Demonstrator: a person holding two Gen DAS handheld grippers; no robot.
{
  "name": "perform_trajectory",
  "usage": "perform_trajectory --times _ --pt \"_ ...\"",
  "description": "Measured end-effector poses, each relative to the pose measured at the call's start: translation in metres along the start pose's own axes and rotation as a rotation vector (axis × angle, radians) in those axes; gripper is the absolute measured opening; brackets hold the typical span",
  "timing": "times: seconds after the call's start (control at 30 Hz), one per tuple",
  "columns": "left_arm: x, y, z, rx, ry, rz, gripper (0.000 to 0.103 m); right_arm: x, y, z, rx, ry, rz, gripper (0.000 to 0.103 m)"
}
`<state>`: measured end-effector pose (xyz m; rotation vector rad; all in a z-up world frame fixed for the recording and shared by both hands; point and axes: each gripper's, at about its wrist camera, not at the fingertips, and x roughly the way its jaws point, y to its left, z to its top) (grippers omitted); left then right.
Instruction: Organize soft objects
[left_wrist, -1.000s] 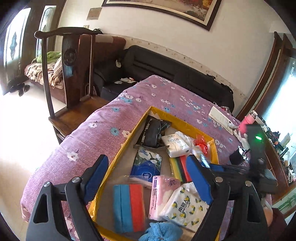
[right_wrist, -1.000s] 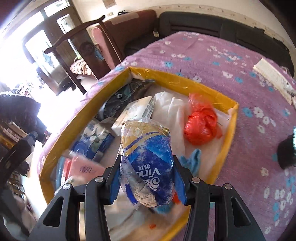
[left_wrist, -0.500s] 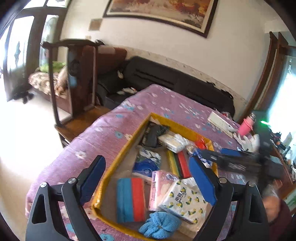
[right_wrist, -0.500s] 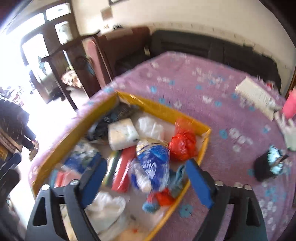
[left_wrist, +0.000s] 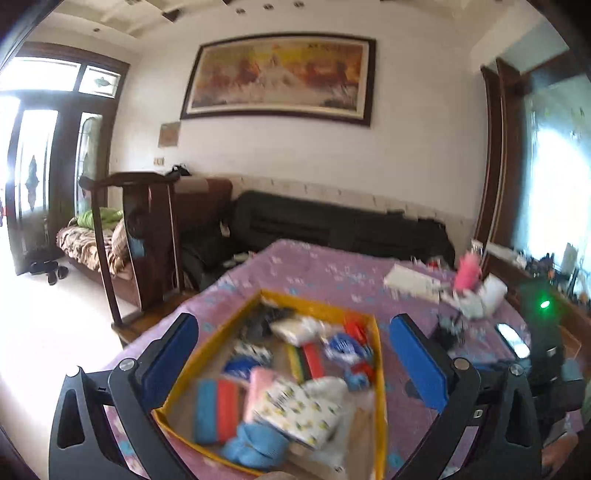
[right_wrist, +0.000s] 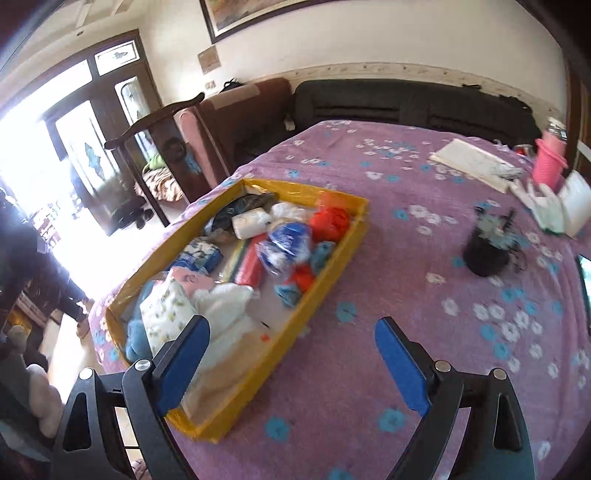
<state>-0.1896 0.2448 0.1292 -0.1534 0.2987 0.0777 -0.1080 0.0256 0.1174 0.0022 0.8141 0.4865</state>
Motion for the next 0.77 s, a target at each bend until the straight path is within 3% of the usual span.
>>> perform_trajectory --times 0.23,0.53,0.77 --pt "-0.006 -0.024 -0.015 -0.036 0.083 -0.059 0.103 -0.021 -0.021 -0.030 0.005 -0.007 -0.012 0.094" --pt "-0.016 -0.057 -0.034 0.082 0.118 0.111 0.103 -0.031 -0.020 -0.065 -0.041 0.001 -0.025 0.094" --pt "-0.006 -0.056 -0.043 0.096 0.202 0.222 0.103 -0.047 -0.010 -0.075 -0.083 -0.025 -0.034 0.095"
